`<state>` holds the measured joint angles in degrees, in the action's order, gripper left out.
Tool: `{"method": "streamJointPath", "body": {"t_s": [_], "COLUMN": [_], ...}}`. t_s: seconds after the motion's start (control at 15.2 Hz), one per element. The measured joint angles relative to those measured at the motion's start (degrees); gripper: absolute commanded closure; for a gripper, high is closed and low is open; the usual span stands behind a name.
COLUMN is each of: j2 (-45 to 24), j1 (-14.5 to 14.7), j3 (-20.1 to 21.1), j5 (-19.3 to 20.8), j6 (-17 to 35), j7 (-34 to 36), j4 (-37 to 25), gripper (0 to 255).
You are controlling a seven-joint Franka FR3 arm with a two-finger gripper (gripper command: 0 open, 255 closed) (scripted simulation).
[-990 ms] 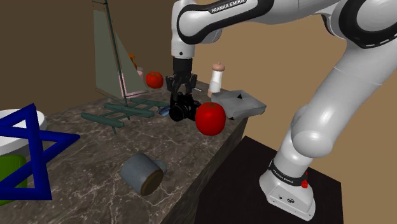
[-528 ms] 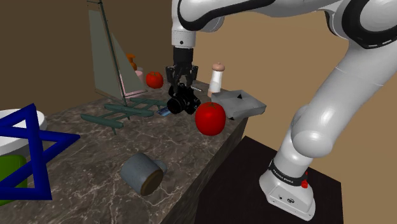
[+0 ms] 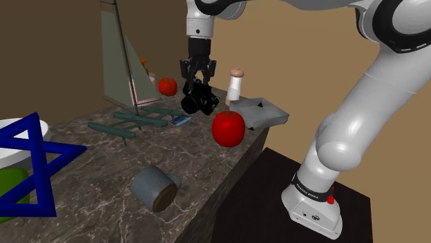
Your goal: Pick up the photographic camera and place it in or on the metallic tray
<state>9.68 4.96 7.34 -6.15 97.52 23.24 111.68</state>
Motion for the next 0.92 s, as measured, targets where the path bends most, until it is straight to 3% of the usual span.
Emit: {"method": "streamJointPath", "body": {"t_s": [0.46, 0.92], "j2": [-0.15, 7.2], "j1": [-0.05, -2.88], "j3": [-0.09, -4.63], "j5": [0.1, 1.15], "j6": [-5.12, -7.22], "j7": [0.41, -6.64], "j4": [-5.28, 0.6], "gripper": [255, 255]}}
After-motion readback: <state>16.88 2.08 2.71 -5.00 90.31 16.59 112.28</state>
